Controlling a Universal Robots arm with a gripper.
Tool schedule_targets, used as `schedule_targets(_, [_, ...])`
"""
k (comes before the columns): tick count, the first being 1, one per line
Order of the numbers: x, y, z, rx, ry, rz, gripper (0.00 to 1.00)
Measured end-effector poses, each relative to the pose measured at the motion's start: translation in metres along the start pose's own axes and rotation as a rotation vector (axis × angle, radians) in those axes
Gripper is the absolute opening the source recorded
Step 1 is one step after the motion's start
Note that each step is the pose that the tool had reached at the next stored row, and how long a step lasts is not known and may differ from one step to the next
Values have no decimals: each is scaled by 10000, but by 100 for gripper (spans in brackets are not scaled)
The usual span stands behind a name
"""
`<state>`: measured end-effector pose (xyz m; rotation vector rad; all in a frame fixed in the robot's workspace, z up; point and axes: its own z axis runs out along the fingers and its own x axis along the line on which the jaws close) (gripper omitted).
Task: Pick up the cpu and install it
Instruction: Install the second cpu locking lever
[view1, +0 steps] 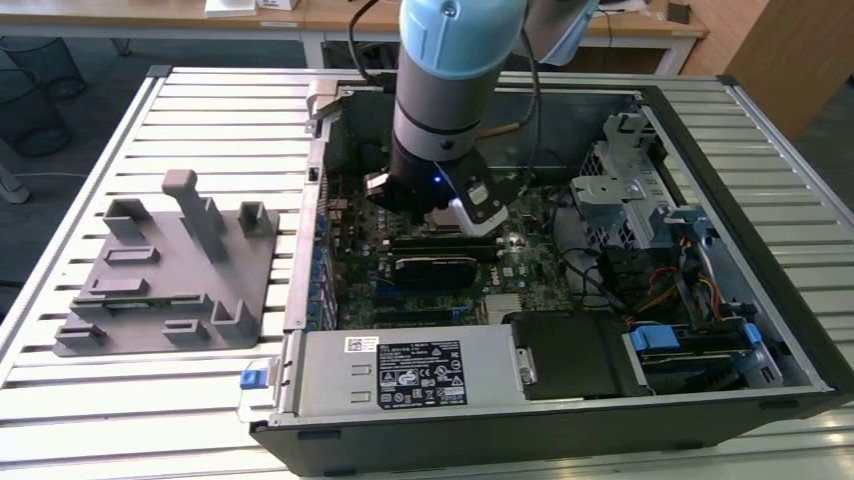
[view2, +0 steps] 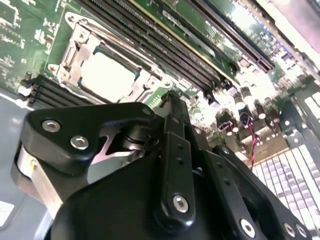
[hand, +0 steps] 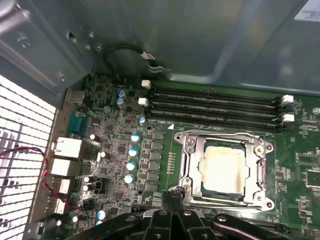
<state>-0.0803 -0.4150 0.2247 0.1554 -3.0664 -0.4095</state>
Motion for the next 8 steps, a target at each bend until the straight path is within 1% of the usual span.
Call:
schedule_targets(5, [3, 22, -79, 1, 1, 0, 11])
schedule_targets(8, [2, 25, -90, -3, -1, -1, 11])
